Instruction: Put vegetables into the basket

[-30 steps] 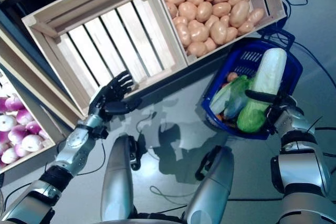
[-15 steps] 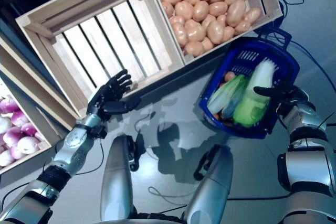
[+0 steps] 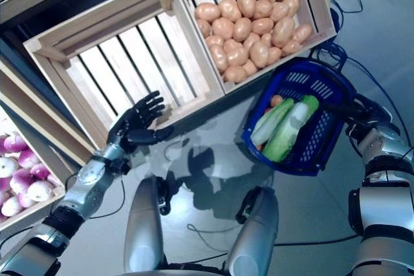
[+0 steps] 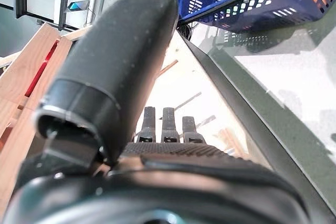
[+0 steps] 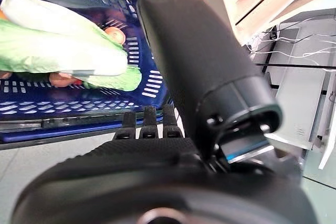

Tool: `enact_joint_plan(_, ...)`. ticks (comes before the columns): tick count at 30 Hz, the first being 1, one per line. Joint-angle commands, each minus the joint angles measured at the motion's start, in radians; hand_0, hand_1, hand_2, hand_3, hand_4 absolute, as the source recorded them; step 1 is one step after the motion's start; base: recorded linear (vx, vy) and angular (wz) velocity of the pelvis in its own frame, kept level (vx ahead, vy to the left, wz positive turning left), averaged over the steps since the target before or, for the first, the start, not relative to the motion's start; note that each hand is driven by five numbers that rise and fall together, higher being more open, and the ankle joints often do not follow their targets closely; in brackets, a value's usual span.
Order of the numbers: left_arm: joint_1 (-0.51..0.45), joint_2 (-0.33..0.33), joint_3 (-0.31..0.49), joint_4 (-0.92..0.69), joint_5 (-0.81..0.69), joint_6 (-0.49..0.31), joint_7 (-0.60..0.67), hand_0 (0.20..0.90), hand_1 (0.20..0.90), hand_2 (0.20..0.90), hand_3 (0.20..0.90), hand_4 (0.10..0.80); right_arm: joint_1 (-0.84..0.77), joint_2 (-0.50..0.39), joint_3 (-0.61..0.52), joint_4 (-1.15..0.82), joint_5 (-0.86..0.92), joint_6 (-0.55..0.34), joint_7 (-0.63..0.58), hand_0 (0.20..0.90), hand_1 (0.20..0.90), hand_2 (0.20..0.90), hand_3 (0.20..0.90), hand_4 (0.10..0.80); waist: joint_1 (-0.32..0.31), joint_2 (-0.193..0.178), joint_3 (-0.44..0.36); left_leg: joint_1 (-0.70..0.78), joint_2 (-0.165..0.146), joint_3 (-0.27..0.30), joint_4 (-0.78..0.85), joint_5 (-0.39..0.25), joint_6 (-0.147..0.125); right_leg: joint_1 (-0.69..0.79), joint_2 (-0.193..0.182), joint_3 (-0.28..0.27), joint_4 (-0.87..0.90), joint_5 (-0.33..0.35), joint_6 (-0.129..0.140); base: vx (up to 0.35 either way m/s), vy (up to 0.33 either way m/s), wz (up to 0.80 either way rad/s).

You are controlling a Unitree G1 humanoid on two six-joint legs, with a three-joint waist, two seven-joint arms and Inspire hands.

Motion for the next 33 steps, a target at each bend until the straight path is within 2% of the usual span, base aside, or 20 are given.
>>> enact_joint_plan(1, -0.010, 0.010, 0.015, -0.040, -0.014, -0.109, -0.018, 0.900, 0.900, 0.900, 0.900, 0.800, 0.015, -0.017, 0.013, -0.015, 0.013, -0.085, 0.017, 0.900, 0.900, 0.900, 0.900, 0.800, 0.006, -0.013, -0.116, 0.099, 0.022, 0.014, -0.198, 0.042, -0.011, 0.048, -0.011, 0.034, -0.104, 0.088, -0.022, 0.000, 0.000, 0.00)
enact_joint_plan(4, -0.013, -0.011, 0.021, -0.006, 0.003, -0.101, -0.024, 0.900, 0.900, 0.900, 0.900, 0.800, 0.062, 0.032, 0.006, -0.012, 0.021, -0.088, 0.058, 0.900, 0.900, 0.900, 0.900, 0.800, 0.011, -0.029, -0.138, 0.183, 0.007, 0.034, -0.314, 0.096, -0.003, 0.139, 0.001, -0.009, -0.215, 0.136, -0.020, 0.066, -0.004, -0.01)
enact_joint_plan(7, -0.006, -0.030, 0.030, 0.018, 0.037, -0.067, -0.037, 0.900, 0.900, 0.900, 0.900, 0.800, 0.122, 0.105, -0.017, -0.028, 0.085, -0.089, 0.106, 0.900, 0.900, 0.900, 0.900, 0.800, 0.010, -0.041, -0.167, 0.291, -0.013, 0.061, -0.454, 0.160, 0.002, 0.251, 0.032, -0.051, -0.369, 0.193, -0.016, 0.145, -0.027, -0.09)
enact_joint_plan(8, 0.002, -0.050, 0.032, 0.026, 0.062, -0.045, -0.038, 0.900, 0.900, 0.900, 0.900, 0.800, 0.166, 0.154, -0.032, -0.038, 0.082, -0.085, 0.133, 0.900, 0.900, 0.900, 0.900, 0.800, 0.008, -0.048, -0.187, 0.343, -0.028, 0.077, -0.518, 0.190, 0.002, 0.310, 0.056, -0.073, -0.453, 0.220, -0.014, 0.147, -0.031, -0.11)
enact_joint_plan(9, 0.006, -0.054, 0.033, 0.027, 0.066, -0.040, -0.037, 0.900, 0.900, 0.900, 0.900, 0.800, 0.177, 0.166, -0.033, -0.041, 0.081, -0.089, 0.136, 0.900, 0.900, 0.900, 0.900, 0.800, 0.008, -0.049, -0.192, 0.358, -0.031, 0.082, -0.538, 0.198, 0.002, 0.326, 0.062, -0.078, -0.477, 0.226, -0.014, 0.233, -0.041, -0.10)
enact_joint_plan(11, 0.033, -0.082, 0.046, 0.043, 0.104, -0.013, -0.030, 0.900, 0.900, 0.900, 0.900, 0.800, 0.247, 0.232, -0.040, -0.051, 0.097, -0.083, 0.167, 0.900, 0.900, 0.900, 0.900, 0.800, 0.006, -0.059, -0.229, 0.443, -0.052, 0.102, -0.655, 0.240, 0.003, 0.418, 0.099, -0.104, -0.618, 0.266, -0.007, 0.222, -0.033, -0.09)
enact_joint_plan(13, 0.050, -0.096, 0.050, 0.052, 0.129, 0.009, -0.016, 0.900, 0.900, 0.900, 0.900, 0.800, 0.290, 0.277, -0.046, -0.055, 0.118, -0.090, 0.177, 0.900, 0.900, 0.900, 0.900, 0.800, 0.005, -0.064, -0.256, 0.492, -0.066, 0.111, -0.729, 0.264, 0.001, 0.476, 0.127, -0.112, -0.706, 0.287, -0.001, 0.195, -0.017, -0.17)
enact_joint_plan(15, 0.089, -0.122, 0.051, 0.072, 0.178, 0.032, -0.006, 0.900, 0.900, 0.900, 0.900, 0.800, 0.370, 0.361, -0.059, -0.073, 0.194, -0.125, 0.194, 0.900, 0.900, 0.900, 0.900, 0.800, 0.002, -0.067, -0.295, 0.558, -0.086, 0.118, -0.836, 0.306, -0.001, 0.557, 0.174, -0.114, -0.816, 0.313, 0.004, 0.190, 0.018, -0.16)
enact_joint_plan(17, 0.120, -0.133, 0.050, 0.080, 0.194, 0.039, -0.010, 0.900, 0.900, 0.900, 0.900, 0.800, 0.426, 0.403, -0.070, -0.090, 0.211, -0.157, 0.219, 0.900, 0.900, 0.900, 0.900, 0.800, 0.001, -0.067, -0.318, 0.580, -0.093, 0.121, -0.881, 0.327, -0.001, 0.585, 0.186, -0.118, -0.860, 0.329, 0.005, 0.139, 0.043, -0.14)
enact_joint_plan(18, 0.169, -0.151, 0.056, 0.092, 0.202, 0.041, -0.010, 0.900, 0.900, 0.900, 0.900, 0.800, 0.505, 0.456, -0.075, -0.134, 0.230, -0.187, 0.241, 0.900, 0.900, 0.900, 0.900, 0.800, -0.003, -0.062, -0.341, 0.614, -0.096, 0.132, -0.933, 0.349, -0.005, 0.618, 0.194, -0.117, -0.903, 0.343, 0.010, 0.170, 0.077, -0.13)
enact_joint_plan(21, 0.233, -0.182, 0.077, 0.124, 0.205, 0.034, -0.023, 0.900, 0.900, 0.900, 0.900, 0.800, 0.614, 0.537, -0.072, -0.197, 0.224, -0.231, 0.235, 0.900, 0.900, 0.900, 0.900, 0.800, -0.016, -0.058, -0.370, 0.655, -0.098, 0.147, -1.002, 0.374, -0.008, 0.653, 0.202, -0.113, -0.963, 0.366, 0.014, 0.089, 0.056, -0.09)
enact_joint_plan(25, 0.303, -0.228, 0.099, 0.189, 0.262, 0.023, -0.012, 0.900, 0.900, 0.900, 0.900, 0.800, 0.711, 0.642, -0.011, -0.307, 0.179, -0.242, 0.226, 0.900, 0.900, 0.900, 0.900, 0.800, -0.037, -0.056, -0.398, 0.711, -0.103, 0.158, -1.072, 0.389, -0.015, 0.699, 0.211, -0.112, -1.046, 0.407, 0.022, 0.063, 0.056, -0.01)
enact_joint_plan(29, 0.328, -0.288, 0.139, 0.347, 0.304, 0.015, -0.007, 0.900, 0.900, 0.900, 0.900, 0.800, 0.760, 0.704, 0.040, -0.378, 0.190, -0.232, 0.258, 0.900, 0.900, 0.900, 0.900, 0.800, -0.060, -0.057, -0.412, 0.728, -0.115, 0.154, -1.072, 0.376, -0.009, 0.709, 0.225, -0.088, -1.056, 0.404, 0.016, 0.040, 0.030, -0.07)
enact_joint_plan(33, 0.345, -0.317, 0.150, 0.457, 0.358, 0.002, -0.002, 0.900, 0.900, 0.900, 0.900, 0.800, 0.806, 0.743, 0.081, -0.413, 0.213, -0.199, 0.285, 0.900, 0.900, 0.900, 0.900, 0.800, -0.081, -0.056, -0.413, 0.741, -0.121, 0.155, -1.072, 0.370, -0.004, 0.715, 0.230, -0.072, -1.050, 0.396, 0.013, 0.023, 0.011, -0.03)
